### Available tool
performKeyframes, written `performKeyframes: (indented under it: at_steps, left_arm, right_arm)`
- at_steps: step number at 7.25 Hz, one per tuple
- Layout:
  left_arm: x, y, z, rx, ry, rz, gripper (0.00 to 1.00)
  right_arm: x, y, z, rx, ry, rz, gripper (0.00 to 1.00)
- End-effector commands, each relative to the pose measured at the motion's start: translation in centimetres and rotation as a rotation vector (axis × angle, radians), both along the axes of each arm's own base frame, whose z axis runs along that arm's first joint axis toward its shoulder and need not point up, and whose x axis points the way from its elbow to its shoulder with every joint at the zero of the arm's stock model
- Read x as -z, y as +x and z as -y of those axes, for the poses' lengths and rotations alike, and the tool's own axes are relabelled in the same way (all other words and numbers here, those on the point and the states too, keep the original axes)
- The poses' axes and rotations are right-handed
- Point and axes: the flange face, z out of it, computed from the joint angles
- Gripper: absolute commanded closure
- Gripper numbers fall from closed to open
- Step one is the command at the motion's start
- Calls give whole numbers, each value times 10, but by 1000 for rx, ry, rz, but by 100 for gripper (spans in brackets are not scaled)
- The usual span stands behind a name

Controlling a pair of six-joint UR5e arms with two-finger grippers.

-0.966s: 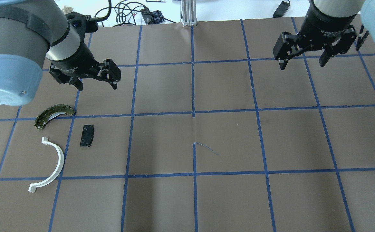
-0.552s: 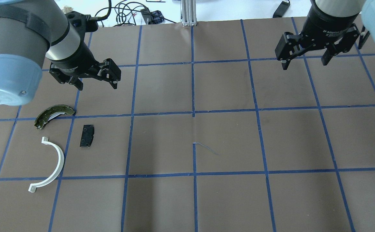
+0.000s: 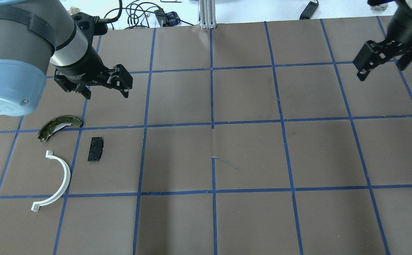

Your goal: Place bearing gear from tray to pile

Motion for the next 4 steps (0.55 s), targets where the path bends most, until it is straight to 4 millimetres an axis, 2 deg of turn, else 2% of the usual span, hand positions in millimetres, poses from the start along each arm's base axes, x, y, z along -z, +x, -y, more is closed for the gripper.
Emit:
performKeyframes:
  at_steps: [1, 3, 4]
  left_arm:
    - [0, 0, 1, 0, 1, 0, 0]
    - [0, 0, 1, 0, 1, 0, 0]
    - [0, 1, 1, -2, 1, 0, 0]
  right_arm:
    - [60, -140, 3, -87, 37, 38, 0]
    - [128, -272, 9, -195, -30, 14, 0]
    - [184, -317, 24, -270, -44, -2, 0]
